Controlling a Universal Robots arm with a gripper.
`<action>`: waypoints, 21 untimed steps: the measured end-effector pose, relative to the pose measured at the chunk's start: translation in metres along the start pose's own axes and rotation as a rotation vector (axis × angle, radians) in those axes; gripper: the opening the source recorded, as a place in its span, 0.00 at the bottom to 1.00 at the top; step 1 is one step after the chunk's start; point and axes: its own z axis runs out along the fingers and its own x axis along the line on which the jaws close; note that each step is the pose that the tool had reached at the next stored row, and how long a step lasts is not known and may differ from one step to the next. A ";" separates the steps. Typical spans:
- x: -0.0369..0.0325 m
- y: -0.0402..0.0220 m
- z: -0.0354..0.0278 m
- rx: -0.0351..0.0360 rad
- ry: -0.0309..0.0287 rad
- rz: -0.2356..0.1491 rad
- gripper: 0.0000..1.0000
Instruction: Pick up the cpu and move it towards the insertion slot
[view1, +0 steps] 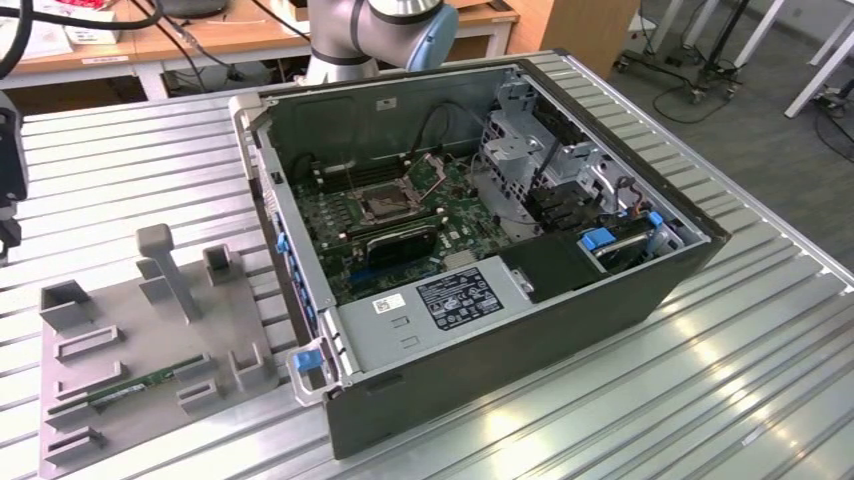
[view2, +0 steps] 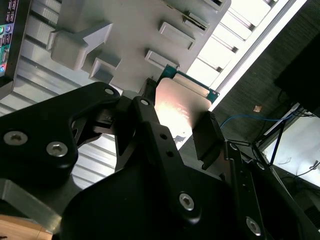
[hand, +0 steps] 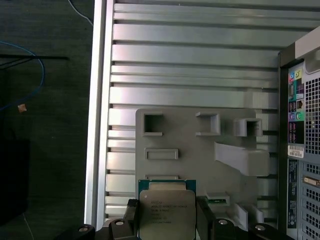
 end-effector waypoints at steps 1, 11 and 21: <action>0.0000 0.0000 -0.0007 -0.0001 -0.0001 0.000 0.54; 0.0000 0.0002 -0.0070 0.0000 0.0000 0.000 0.54; 0.0000 0.0006 -0.0150 0.0000 0.0000 0.000 0.54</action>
